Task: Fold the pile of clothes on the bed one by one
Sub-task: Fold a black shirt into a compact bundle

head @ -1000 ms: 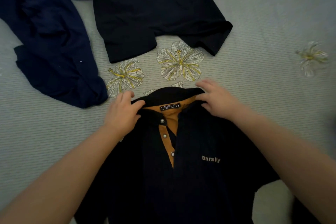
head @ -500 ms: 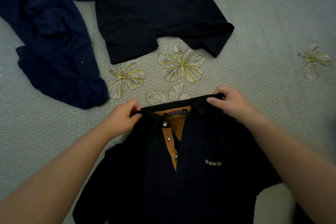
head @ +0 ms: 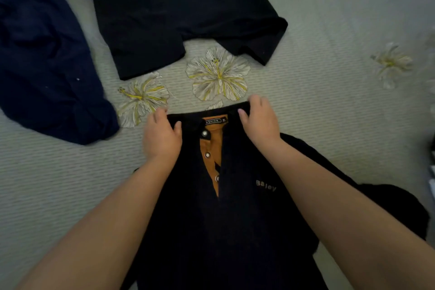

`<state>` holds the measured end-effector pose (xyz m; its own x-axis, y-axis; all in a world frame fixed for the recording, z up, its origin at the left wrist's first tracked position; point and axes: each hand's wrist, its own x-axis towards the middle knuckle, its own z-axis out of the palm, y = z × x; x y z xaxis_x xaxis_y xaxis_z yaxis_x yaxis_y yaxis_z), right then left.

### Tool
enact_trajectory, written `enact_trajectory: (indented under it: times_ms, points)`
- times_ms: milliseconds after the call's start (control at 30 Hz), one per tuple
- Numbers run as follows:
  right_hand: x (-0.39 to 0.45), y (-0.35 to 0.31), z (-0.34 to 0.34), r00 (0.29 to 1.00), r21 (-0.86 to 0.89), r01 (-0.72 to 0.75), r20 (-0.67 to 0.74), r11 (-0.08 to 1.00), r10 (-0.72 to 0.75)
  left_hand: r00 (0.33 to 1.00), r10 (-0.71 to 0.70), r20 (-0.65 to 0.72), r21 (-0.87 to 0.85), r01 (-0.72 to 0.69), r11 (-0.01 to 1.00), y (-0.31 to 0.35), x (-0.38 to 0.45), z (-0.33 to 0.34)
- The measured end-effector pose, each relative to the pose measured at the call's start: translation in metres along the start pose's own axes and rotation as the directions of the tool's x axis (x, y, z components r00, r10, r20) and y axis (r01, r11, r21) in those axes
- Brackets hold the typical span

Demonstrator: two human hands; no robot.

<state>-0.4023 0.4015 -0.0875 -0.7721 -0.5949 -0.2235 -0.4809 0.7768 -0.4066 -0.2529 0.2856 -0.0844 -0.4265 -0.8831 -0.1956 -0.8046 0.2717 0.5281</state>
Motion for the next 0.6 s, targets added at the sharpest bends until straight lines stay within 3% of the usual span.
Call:
enact_trajectory:
  times_ms: [33,100,167,267,333,433,533,600]
  points:
    - [-0.002,0.004,0.0,0.999,-0.013,0.026,0.024,1.0,-0.026,1.0,-0.002,0.0,0.013,0.002,1.0,-0.001,-0.003,-0.001]
    - [-0.009,0.012,-0.005,1.0,0.137,0.011,0.026,0.991,-0.015,0.999,0.044,-0.027,0.026,-0.044,0.999,-0.003,-0.016,-0.005]
    - [-0.022,0.029,-0.015,1.0,0.237,-0.005,-0.02,0.971,0.01,0.985,0.164,-0.046,0.084,-0.159,0.984,-0.007,-0.037,-0.007]
    - [-0.057,0.08,-0.032,0.996,-0.015,0.007,-0.086,1.0,-0.008,0.886,0.464,0.026,0.192,-0.46,0.867,-0.014,-0.081,0.004]
    - [-0.077,0.115,-0.043,1.0,-0.217,-0.024,-0.019,0.976,0.021,0.814,0.565,0.133,0.235,-0.58,0.78,-0.013,-0.108,0.017]
    - [-0.08,0.144,-0.048,0.995,-0.295,-0.011,0.091,0.956,0.039,0.783,0.547,0.296,0.278,-0.619,0.735,-0.005,-0.136,0.035]
    - [-0.06,0.151,-0.06,0.974,-0.035,-0.212,-0.094,0.977,0.208,0.786,0.506,0.355,0.327,-0.612,0.72,0.002,-0.149,0.045]
    - [-0.05,0.161,-0.067,0.943,-0.047,-0.313,-0.135,0.949,0.304,0.789,0.478,0.385,0.338,-0.603,0.722,0.005,-0.153,0.05]
